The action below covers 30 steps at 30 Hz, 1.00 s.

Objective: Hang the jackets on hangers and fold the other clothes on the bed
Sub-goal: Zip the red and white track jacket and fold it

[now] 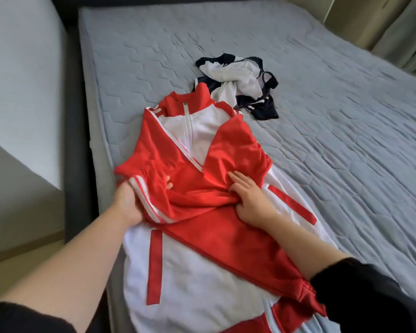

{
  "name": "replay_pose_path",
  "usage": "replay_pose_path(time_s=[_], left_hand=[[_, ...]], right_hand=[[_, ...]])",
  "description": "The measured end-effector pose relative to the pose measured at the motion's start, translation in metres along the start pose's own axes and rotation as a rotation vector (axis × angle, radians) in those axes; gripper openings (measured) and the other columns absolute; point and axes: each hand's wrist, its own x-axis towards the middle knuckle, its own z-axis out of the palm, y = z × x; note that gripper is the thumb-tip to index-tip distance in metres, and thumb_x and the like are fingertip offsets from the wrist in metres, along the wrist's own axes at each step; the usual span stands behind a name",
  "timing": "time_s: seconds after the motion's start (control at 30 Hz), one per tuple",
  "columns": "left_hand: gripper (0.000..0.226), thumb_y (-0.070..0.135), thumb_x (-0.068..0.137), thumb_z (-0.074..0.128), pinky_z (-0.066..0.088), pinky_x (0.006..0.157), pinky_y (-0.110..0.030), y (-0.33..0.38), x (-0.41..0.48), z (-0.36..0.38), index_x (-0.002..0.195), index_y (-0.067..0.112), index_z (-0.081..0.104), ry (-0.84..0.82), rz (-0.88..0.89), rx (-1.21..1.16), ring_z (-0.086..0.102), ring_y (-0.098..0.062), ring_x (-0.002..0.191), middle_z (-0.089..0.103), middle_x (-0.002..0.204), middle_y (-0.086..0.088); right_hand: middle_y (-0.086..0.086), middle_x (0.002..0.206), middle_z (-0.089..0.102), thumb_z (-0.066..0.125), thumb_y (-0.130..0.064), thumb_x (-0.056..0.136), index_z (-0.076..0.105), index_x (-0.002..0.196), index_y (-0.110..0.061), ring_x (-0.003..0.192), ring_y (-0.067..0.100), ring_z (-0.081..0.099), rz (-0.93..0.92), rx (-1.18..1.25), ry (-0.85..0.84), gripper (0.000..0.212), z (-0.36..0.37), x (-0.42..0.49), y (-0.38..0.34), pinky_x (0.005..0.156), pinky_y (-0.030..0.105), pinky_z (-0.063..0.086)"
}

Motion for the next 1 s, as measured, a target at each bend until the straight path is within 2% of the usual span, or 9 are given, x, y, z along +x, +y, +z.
replay_pose_path(time_s=[0.23,0.33,0.43,0.53,0.63,0.7,0.77,0.9,1.0], left_hand=[[0.065,0.072,0.085,0.038,0.052,0.078,-0.045,-0.033,-0.03,0.017,0.121,0.024,0.062,-0.125,0.029,-0.143,0.066,-0.027,0.105,0.066,0.121,-0.007],[0.059,0.064,0.082,0.05,0.05,0.086,-0.049,-0.045,-0.048,0.022,0.124,0.024,0.061,-0.203,0.058,-0.27,0.063,-0.029,0.111,0.065,0.123,-0.008],[0.034,0.012,0.077,0.067,0.054,0.086,-0.044,-0.056,-0.066,0.022,0.11,0.011,0.071,-0.36,0.015,-0.159,0.066,-0.028,0.105,0.068,0.114,-0.013],[0.045,-0.029,0.07,0.046,0.052,0.08,-0.021,-0.063,-0.077,0.016,0.097,-0.004,0.07,-0.358,0.065,0.649,0.065,-0.019,0.09,0.069,0.095,-0.009],[0.049,-0.025,0.074,0.035,0.035,0.085,-0.005,-0.062,-0.083,0.009,0.104,-0.003,0.068,-0.421,0.024,1.308,0.048,-0.006,0.108,0.056,0.116,0.006],[0.076,-0.027,0.065,0.029,0.021,0.106,-0.011,-0.065,-0.086,0.004,0.112,0.017,0.069,-0.534,-0.015,1.383,0.028,0.003,0.129,0.036,0.139,0.016],[0.073,-0.026,0.064,0.03,0.026,0.109,-0.02,-0.068,-0.09,0.004,0.098,0.022,0.073,-0.4,0.016,1.214,0.036,-0.001,0.13,0.045,0.137,0.01],[0.012,0.011,0.085,0.06,0.052,0.07,-0.025,-0.08,-0.086,-0.001,0.083,0.02,0.068,0.067,0.147,1.004,0.058,-0.016,0.079,0.062,0.082,0.001],[0.032,0.043,0.08,0.069,0.057,0.056,-0.032,-0.091,-0.091,-0.002,0.092,0.016,0.057,0.143,0.027,1.018,0.063,-0.019,0.067,0.062,0.079,-0.004]], right_hand=[[0.019,0.136,0.046,0.051,0.013,0.067,0.061,0.094,-0.004,0.128,0.029,0.042,0.453,0.359,0.58,0.034,0.003,-0.02,-0.033,0.107,0.028,0.031],[0.011,0.099,0.059,0.057,-0.011,0.082,0.053,0.095,-0.017,0.075,0.013,0.057,0.831,0.84,0.765,0.015,-0.002,-0.027,-0.052,0.068,0.022,0.045],[0.008,0.076,0.052,0.057,-0.033,0.09,0.053,0.084,-0.017,0.055,0.015,0.051,1.121,1.363,0.473,0.017,-0.004,-0.03,-0.067,0.05,0.024,0.04],[0.009,0.081,0.058,0.058,-0.023,0.091,0.056,0.098,-0.013,0.067,0.021,0.056,1.168,1.531,0.239,0.012,-0.011,-0.032,-0.077,0.055,0.03,0.047],[0.005,0.053,0.059,0.051,-0.005,0.092,0.056,0.086,-0.011,0.052,0.018,0.057,1.207,1.575,0.092,0.01,-0.012,-0.036,-0.078,0.043,0.025,0.049],[0.003,0.045,0.054,0.046,-0.003,0.094,0.053,0.079,-0.011,0.042,0.016,0.053,1.259,1.524,0.148,0.018,-0.005,-0.045,-0.074,0.041,0.023,0.044],[0.004,0.057,0.053,0.049,-0.008,0.094,0.052,0.079,-0.013,0.049,0.015,0.05,1.28,1.488,0.227,0.016,0.004,-0.059,-0.072,0.045,0.024,0.039],[0.004,0.081,0.063,0.06,-0.029,0.092,0.058,0.096,-0.013,0.069,0.016,0.063,1.185,1.545,0.089,0.017,0.013,-0.084,-0.075,0.059,0.03,0.049],[0.005,0.064,0.068,0.07,-0.024,0.085,0.063,0.091,-0.004,0.055,0.016,0.066,1.075,1.309,-0.146,0.021,0.011,-0.097,-0.085,0.055,0.027,0.052]])
